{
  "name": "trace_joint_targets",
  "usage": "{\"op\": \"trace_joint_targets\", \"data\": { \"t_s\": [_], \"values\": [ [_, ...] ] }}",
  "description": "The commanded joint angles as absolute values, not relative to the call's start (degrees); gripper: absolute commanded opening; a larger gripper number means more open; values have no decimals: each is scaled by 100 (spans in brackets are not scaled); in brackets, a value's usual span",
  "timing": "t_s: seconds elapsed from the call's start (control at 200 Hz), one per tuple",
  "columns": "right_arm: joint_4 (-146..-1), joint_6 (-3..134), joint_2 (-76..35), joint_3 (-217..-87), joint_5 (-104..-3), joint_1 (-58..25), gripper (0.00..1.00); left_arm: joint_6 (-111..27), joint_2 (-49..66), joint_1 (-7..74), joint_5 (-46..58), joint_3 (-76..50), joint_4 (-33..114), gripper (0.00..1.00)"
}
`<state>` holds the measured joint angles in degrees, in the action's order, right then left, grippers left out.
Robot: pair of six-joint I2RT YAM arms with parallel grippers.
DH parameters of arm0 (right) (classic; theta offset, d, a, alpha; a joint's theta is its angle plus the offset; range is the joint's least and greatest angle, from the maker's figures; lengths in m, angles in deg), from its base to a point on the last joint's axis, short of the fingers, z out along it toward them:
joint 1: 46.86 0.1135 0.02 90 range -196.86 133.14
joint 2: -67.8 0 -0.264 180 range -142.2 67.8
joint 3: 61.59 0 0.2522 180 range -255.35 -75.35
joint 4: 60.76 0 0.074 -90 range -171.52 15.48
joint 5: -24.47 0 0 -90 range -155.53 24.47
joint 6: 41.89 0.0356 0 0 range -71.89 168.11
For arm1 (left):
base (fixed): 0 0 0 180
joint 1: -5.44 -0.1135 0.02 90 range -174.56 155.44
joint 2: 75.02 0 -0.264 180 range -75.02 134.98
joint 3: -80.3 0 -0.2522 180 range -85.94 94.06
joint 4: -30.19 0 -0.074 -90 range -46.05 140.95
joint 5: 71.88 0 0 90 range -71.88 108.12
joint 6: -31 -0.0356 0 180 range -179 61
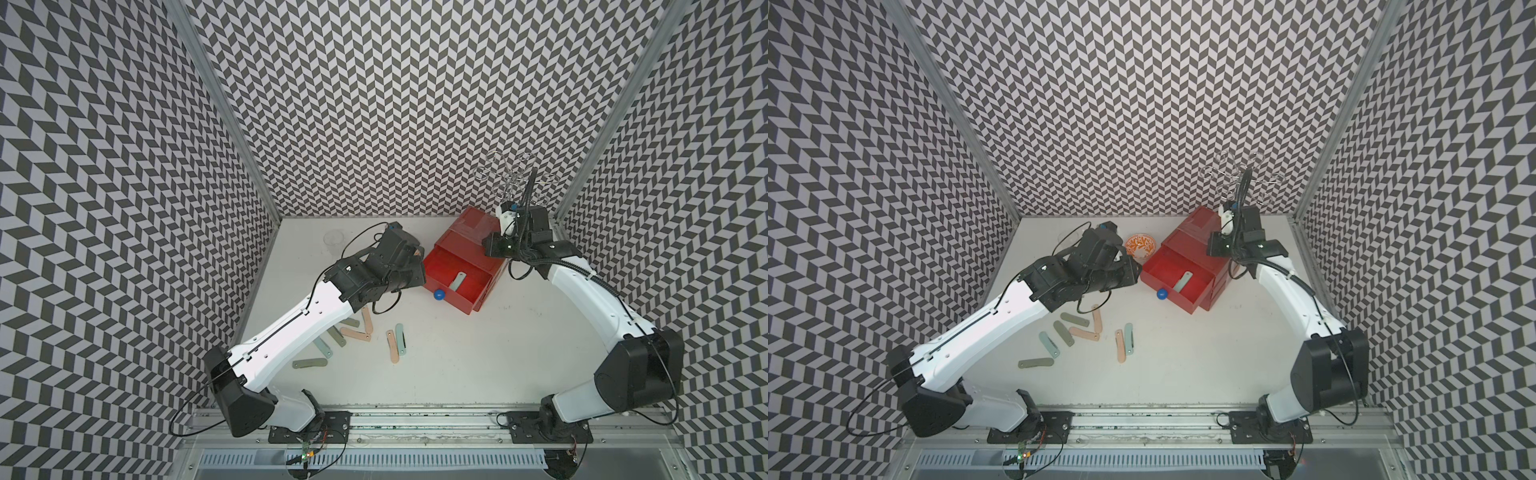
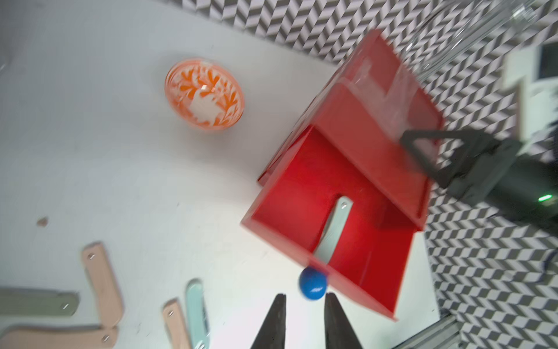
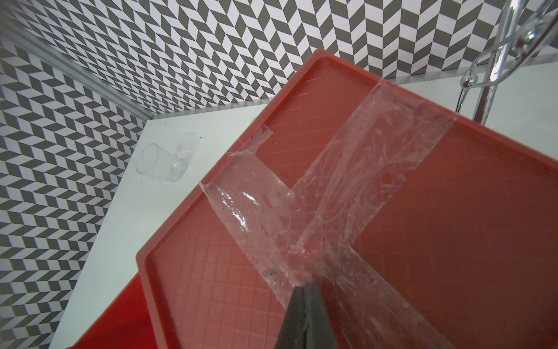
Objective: Place the fruit knives into the drawer by color
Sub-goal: Pick up the fruit knife from the center of the board.
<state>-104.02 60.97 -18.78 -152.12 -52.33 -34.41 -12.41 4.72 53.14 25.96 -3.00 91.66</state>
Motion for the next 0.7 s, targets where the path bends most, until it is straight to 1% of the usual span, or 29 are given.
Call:
{"op": "trace_joint_targets", "data": {
  "t_s": [0.0,0.125,0.351,0.556,0.696],
  "values": [
    [-10999,6049,-1942,-15111,-5375,-3447,0,-1116,169,5370,2439,-1039,9406,25],
    [-10994,6050,-1937,-15093,-5363,-3443,0,-988,-51,5369,2212,-1831,9104,25],
    [-10992,6049,-1904,-15070,-5355,-3448,0,-829,19,5378,1883,-2791,8564,25],
    [-10959,6035,-1924,-15016,-5366,-3444,0,-864,225,5380,1811,-3257,8248,25],
    [-10946,6034,-1932,-15019,-5331,-3445,0,-979,613,5370,1856,-3327,8043,26]
  ]
}}
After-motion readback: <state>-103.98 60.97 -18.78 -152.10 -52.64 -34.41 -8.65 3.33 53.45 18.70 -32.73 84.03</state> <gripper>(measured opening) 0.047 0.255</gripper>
